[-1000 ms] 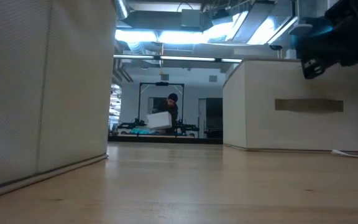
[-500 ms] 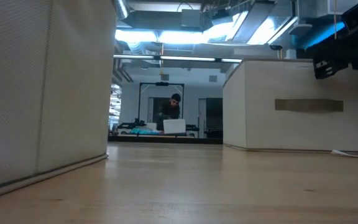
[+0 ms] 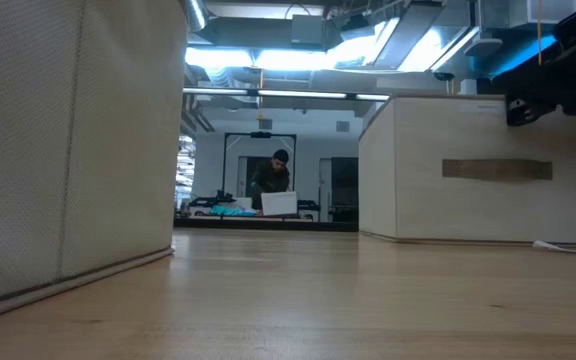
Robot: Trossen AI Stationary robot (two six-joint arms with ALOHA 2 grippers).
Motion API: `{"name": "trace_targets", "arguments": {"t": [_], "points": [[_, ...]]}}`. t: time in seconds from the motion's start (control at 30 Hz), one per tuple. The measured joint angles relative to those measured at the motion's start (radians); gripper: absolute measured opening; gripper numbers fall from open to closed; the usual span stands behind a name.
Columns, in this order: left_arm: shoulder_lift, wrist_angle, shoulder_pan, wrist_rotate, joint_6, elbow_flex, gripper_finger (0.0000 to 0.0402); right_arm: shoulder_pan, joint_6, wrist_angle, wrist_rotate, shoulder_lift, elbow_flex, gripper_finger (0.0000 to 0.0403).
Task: Sort clothes
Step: Return to Home Position
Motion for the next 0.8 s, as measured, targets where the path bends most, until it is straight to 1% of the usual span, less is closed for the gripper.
{"name": "trace_targets", "arguments": {"t": [0.07,0.17,0.27,0.3,0.47,0.8], "points": [[0.0,0.0,0.0,0.0,0.0,0.0,0.0,-0.038,0.002,-0.007,-0.035,0.0,0.0,0.0007],[0.0,0.0,0.0,0.0,0.0,0.0,0.0,-0.091,0.013,-0.019,-0.129,0.0,-0.001,0.0007],[0.0,0.0,0.0,0.0,-0.001,0.0,0.0,-0.115,0.03,-0.01,-0.186,0.001,-0.003,0.0007],[0.0,0.0,0.0,0.0,-0.001,0.0,0.0,-0.12,0.029,-0.011,-0.182,0.0,-0.003,0.0007],[0.0,0.0,0.0,0.0,-0.001,0.0,0.0,-0.118,0.034,-0.011,-0.081,0.001,-0.003,0.0007],[0.0,0.0,0.0,0.0,-0.001,0.0,0.0,-0.118,0.032,-0.006,-0.085,0.001,-0.003,0.0007]]}}
